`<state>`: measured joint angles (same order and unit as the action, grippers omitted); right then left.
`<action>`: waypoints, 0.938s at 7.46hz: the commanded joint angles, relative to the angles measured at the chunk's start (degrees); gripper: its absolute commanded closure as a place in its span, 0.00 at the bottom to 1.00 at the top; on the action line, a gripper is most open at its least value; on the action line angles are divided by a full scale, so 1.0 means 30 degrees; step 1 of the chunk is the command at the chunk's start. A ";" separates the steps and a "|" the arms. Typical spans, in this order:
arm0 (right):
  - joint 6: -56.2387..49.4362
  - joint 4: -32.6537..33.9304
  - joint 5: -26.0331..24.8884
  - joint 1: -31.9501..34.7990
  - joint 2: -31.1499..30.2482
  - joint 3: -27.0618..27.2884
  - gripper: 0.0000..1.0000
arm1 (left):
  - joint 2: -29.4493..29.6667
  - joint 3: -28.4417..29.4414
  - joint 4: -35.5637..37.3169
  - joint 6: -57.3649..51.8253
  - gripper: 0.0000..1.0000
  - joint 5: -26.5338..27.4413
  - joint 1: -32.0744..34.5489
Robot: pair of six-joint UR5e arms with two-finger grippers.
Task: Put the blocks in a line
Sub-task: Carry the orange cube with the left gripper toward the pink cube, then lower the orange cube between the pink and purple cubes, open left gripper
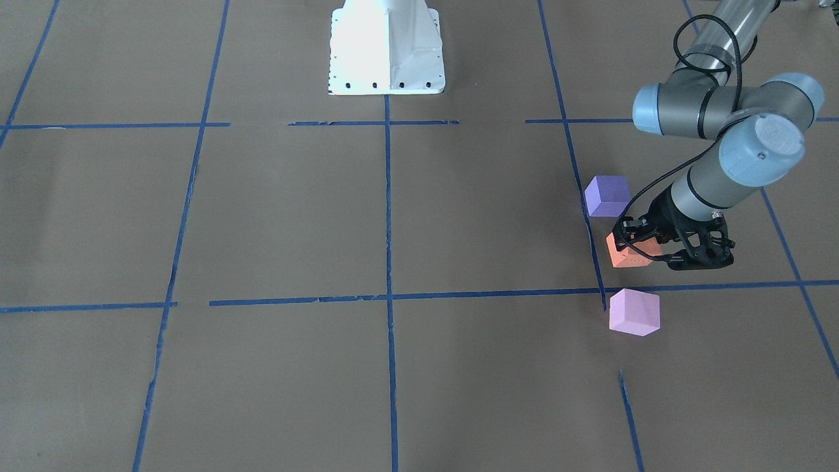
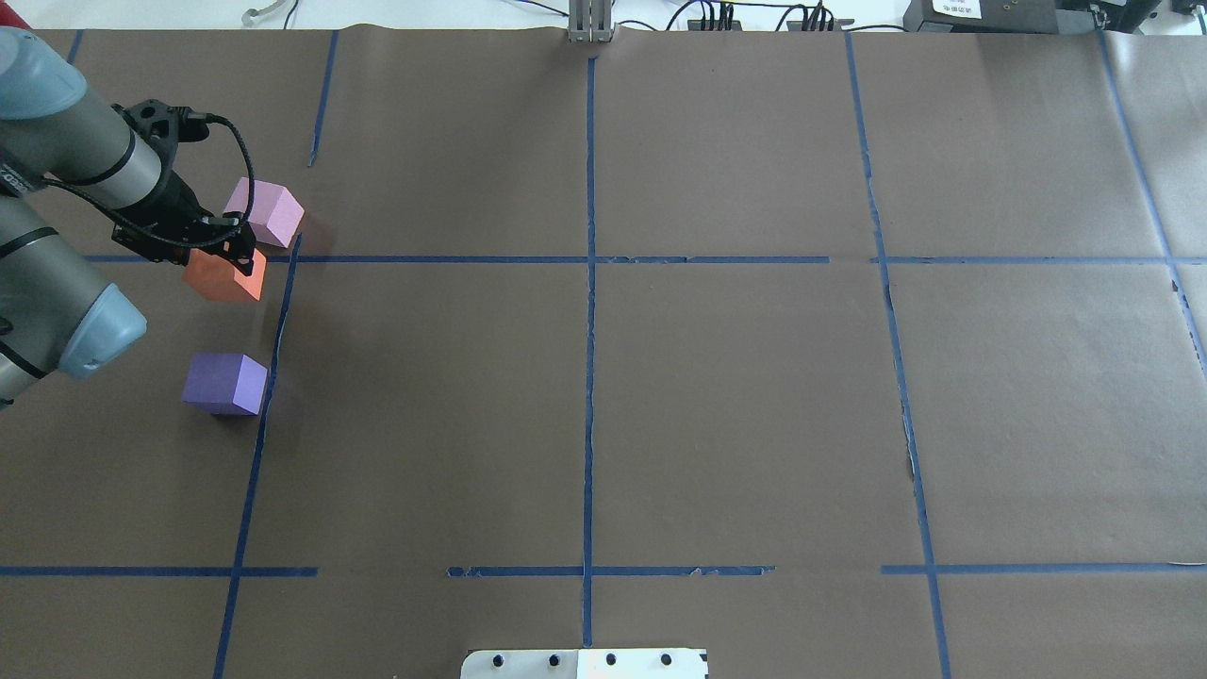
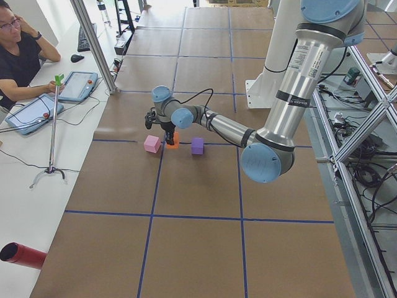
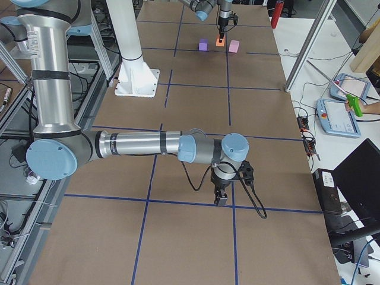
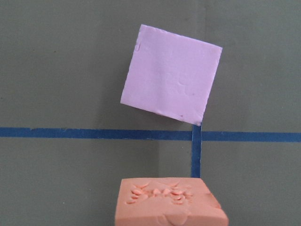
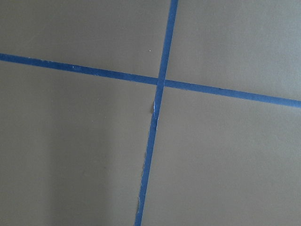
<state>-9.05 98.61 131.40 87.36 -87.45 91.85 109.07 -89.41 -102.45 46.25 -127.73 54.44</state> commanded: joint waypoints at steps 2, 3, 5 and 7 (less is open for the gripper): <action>0.0000 0.0000 0.0000 0.0000 0.0000 0.0000 0.00 | -0.0058 0.1557 -0.1995 0.0053 0.95 0.0039 -0.0158; 0.0000 0.0000 0.0000 0.0000 0.0000 0.0000 0.00 | -0.0059 0.1707 -0.2205 0.0053 0.95 0.0039 -0.0187; -0.0029 0.0000 0.0000 0.0000 0.0000 0.0000 0.00 | -0.0030 0.1708 -0.2207 0.0082 0.90 0.0010 -0.0216; -0.0029 0.0000 0.0000 0.0000 0.0000 0.0000 0.00 | 0.0000 0.1650 -0.2585 0.0753 0.89 0.0010 -0.0216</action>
<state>-9.09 98.61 131.40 87.36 -87.45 91.84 109.03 -84.42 -109.33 47.39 -127.69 53.80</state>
